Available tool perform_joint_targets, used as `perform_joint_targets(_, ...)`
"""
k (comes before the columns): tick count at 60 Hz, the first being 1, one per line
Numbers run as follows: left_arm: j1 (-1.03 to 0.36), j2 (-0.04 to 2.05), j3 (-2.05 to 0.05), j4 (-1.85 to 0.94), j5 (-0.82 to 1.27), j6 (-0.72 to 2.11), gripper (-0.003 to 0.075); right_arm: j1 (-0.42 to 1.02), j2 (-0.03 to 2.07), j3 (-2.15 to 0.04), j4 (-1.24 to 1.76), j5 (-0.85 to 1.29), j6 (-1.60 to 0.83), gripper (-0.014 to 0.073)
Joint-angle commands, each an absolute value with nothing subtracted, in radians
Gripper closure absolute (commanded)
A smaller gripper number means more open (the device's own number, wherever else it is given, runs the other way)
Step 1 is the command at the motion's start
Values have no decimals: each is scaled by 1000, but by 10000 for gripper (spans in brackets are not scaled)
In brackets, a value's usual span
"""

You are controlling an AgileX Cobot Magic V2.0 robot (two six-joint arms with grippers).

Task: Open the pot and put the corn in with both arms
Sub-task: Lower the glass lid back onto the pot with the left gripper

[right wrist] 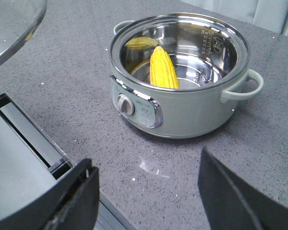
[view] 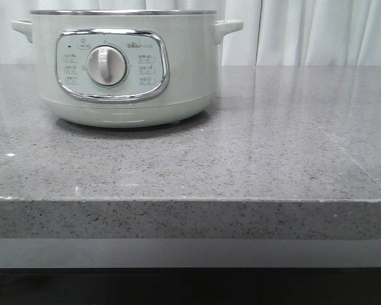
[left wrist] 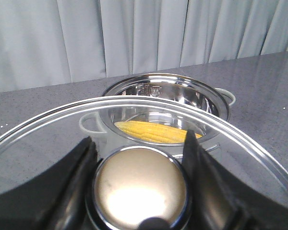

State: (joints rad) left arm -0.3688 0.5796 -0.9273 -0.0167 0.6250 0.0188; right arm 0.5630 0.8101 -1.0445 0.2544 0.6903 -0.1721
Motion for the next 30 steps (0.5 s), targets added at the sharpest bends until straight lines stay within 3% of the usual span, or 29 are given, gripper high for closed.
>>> perform_joint_targets(1, -370, 577, -964, -23, 481, 19, 555, 561, 746, -1035, 254, 622, -175, 126)
perform_joint_targets(18, -370, 595, -964, -25, 471, 19, 555, 561, 699, -1014, 254, 629, -175, 126)
perform_joint_targets(30, -370, 686, -968, -82, 333, 19, 555, 561, 699, -1014, 254, 628, -175, 126)
